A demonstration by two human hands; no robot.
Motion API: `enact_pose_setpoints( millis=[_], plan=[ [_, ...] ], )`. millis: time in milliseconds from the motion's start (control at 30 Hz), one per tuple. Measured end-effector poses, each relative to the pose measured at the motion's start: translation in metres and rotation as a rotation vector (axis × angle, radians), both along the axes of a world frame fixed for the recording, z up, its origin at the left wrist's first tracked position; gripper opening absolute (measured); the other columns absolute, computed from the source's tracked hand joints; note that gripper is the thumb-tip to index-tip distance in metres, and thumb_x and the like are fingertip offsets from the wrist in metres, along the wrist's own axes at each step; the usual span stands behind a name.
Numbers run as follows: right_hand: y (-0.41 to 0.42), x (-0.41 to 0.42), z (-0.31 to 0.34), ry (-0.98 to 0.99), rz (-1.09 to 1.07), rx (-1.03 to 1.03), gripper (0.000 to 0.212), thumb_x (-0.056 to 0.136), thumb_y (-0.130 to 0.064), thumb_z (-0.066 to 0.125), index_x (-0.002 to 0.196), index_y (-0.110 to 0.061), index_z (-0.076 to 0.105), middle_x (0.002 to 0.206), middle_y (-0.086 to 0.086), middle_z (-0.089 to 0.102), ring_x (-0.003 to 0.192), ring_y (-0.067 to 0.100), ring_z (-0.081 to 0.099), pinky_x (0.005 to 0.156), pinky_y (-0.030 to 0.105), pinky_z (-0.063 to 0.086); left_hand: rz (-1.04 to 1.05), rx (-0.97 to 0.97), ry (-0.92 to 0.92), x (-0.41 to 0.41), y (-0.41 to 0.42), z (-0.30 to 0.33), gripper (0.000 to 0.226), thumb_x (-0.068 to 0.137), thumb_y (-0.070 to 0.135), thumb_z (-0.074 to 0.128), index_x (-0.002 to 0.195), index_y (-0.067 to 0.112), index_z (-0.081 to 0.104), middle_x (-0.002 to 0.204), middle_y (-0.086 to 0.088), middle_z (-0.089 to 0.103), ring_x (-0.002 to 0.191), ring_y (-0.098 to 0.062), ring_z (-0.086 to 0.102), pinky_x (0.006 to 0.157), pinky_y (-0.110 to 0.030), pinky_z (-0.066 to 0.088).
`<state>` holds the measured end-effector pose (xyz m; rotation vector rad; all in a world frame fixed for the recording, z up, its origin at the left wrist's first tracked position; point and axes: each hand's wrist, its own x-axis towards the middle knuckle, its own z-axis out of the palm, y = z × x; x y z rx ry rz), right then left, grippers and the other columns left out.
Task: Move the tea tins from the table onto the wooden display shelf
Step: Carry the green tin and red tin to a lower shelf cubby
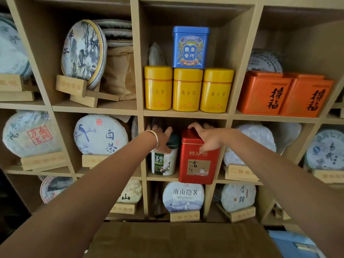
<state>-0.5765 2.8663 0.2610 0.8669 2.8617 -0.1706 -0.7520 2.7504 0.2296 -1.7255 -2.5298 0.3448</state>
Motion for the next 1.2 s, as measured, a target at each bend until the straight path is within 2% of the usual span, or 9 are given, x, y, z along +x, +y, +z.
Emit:
enact_pose_setpoints(
  millis=[100, 300, 467, 600, 833, 933, 1000, 1100, 1200],
  plan=[
    [0.001, 0.002, -0.002, 0.027, 0.01, -0.002, 0.094, 0.079, -0.026, 0.071, 0.143, -0.041, 0.004, 0.126, 0.011, 0.034, 0.121, 0.03, 0.039, 0.096, 0.044, 0.044, -0.022, 0.018, -0.02, -0.005, -0.002, -0.001, 0.082, 0.083, 0.055, 0.051, 0.145, 0.022, 0.009, 0.137, -0.022, 0.041, 0.128, -0.04, 0.033, 0.106, -0.047, 0.032],
    [0.002, 0.004, -0.004, 0.064, 0.014, -0.01, 0.093, 0.078, -0.027, 0.072, 0.143, -0.042, 0.006, 0.127, 0.011, 0.035, 0.122, 0.03, 0.039, 0.095, 0.043, 0.044, -0.095, 0.054, -0.022, -0.011, -0.003, -0.005, 0.079, 0.082, 0.052, 0.056, 0.141, 0.018, 0.017, 0.126, -0.022, 0.049, 0.119, -0.04, 0.043, 0.099, -0.043, 0.036],
    [0.003, 0.004, -0.008, 0.117, 0.044, 0.011, 0.093, 0.078, -0.028, 0.071, 0.146, -0.037, 0.008, 0.128, 0.012, 0.038, 0.124, 0.032, 0.039, 0.096, 0.041, 0.043, -0.14, 0.116, -0.133, -0.013, -0.003, -0.01, 0.079, 0.085, 0.038, 0.059, 0.147, 0.013, 0.017, 0.134, -0.022, 0.043, 0.12, -0.039, 0.046, 0.095, -0.04, 0.043],
    [0.003, 0.004, -0.012, 0.158, 0.077, 0.044, 0.094, 0.079, -0.027, 0.071, 0.15, -0.032, 0.011, 0.133, 0.014, 0.039, 0.127, 0.033, 0.038, 0.101, 0.04, 0.041, -0.136, 0.134, -0.106, -0.015, -0.002, -0.016, 0.083, 0.087, 0.039, 0.058, 0.15, 0.009, 0.012, 0.139, -0.024, 0.039, 0.124, -0.039, 0.044, 0.097, -0.039, 0.04],
    [0.005, 0.006, -0.024, 0.154, 0.13, 0.223, 0.096, 0.08, -0.04, 0.066, 0.154, -0.031, 0.005, 0.152, 0.022, 0.028, 0.138, 0.04, 0.029, 0.112, 0.042, 0.032, -0.132, 0.148, -0.089, -0.015, 0.0, -0.02, 0.085, 0.09, 0.04, 0.053, 0.151, 0.006, 0.005, 0.147, -0.027, 0.028, 0.129, -0.04, 0.038, 0.103, -0.038, 0.037],
    [0.006, 0.009, -0.028, 0.145, 0.12, 0.289, 0.098, 0.078, -0.049, 0.064, 0.153, -0.033, 0.003, 0.157, 0.021, 0.02, 0.143, 0.04, 0.022, 0.116, 0.043, 0.026, -0.151, 0.181, -0.076, -0.013, -0.003, -0.019, 0.086, 0.088, 0.042, 0.055, 0.151, 0.007, 0.008, 0.148, -0.024, 0.021, 0.121, -0.04, 0.046, 0.099, -0.037, 0.042],
    [0.004, 0.008, -0.027, 0.137, 0.134, 0.378, 0.1, 0.076, -0.054, 0.063, 0.154, -0.027, 0.006, 0.157, 0.022, 0.019, 0.142, 0.04, 0.023, 0.116, 0.042, 0.025, -0.187, 0.198, -0.068, -0.013, -0.004, -0.018, 0.087, 0.086, 0.041, 0.058, 0.151, 0.006, 0.011, 0.146, -0.023, 0.021, 0.119, -0.039, 0.048, 0.098, -0.035, 0.043],
    [-0.002, 0.006, -0.027, 0.141, 0.166, 0.495, 0.1, 0.075, -0.054, 0.064, 0.153, -0.019, 0.013, 0.153, 0.023, 0.025, 0.137, 0.039, 0.031, 0.115, 0.044, 0.024, -0.21, 0.199, -0.049, -0.014, -0.006, -0.016, 0.09, 0.084, 0.04, 0.061, 0.15, 0.005, 0.012, 0.145, -0.022, 0.024, 0.12, -0.038, 0.048, 0.096, -0.033, 0.043],
    [-0.004, 0.009, -0.032, 0.156, 0.124, 0.417, 0.102, 0.074, -0.05, 0.068, 0.153, -0.026, 0.009, 0.15, 0.019, 0.03, 0.136, 0.037, 0.033, 0.116, 0.045, 0.023, -0.202, 0.188, -0.029, -0.014, -0.005, -0.016, 0.095, 0.08, 0.04, 0.068, 0.15, 0.005, 0.014, 0.144, -0.022, 0.027, 0.12, -0.037, 0.049, 0.097, -0.035, 0.044]
  ],
)
